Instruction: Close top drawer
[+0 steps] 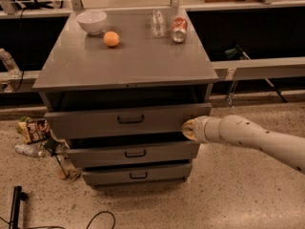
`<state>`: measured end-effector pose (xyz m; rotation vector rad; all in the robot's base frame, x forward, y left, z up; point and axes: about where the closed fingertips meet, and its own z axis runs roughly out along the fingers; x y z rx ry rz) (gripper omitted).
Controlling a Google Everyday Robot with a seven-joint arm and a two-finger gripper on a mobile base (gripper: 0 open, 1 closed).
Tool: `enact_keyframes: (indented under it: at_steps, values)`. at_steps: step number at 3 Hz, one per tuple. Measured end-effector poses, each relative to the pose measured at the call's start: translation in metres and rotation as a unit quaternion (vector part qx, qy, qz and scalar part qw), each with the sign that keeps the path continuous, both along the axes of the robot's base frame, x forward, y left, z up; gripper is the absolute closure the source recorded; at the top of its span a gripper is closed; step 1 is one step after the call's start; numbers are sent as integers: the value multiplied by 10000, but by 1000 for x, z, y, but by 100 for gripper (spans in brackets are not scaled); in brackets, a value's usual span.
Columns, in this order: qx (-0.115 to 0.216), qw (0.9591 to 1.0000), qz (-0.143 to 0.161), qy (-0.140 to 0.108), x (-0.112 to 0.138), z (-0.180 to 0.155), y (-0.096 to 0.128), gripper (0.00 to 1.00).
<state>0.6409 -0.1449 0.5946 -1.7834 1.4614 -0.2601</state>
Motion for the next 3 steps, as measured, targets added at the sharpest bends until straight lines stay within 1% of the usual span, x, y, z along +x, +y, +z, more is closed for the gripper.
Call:
enact_keyframes:
  at_steps: [1,2,3]
  values:
    - [48,9999,26,-100,9,7,3,100]
    - [281,9996,49,79,-1,12,6,100]
    - [625,9964,-105,566,-34,25,1,100]
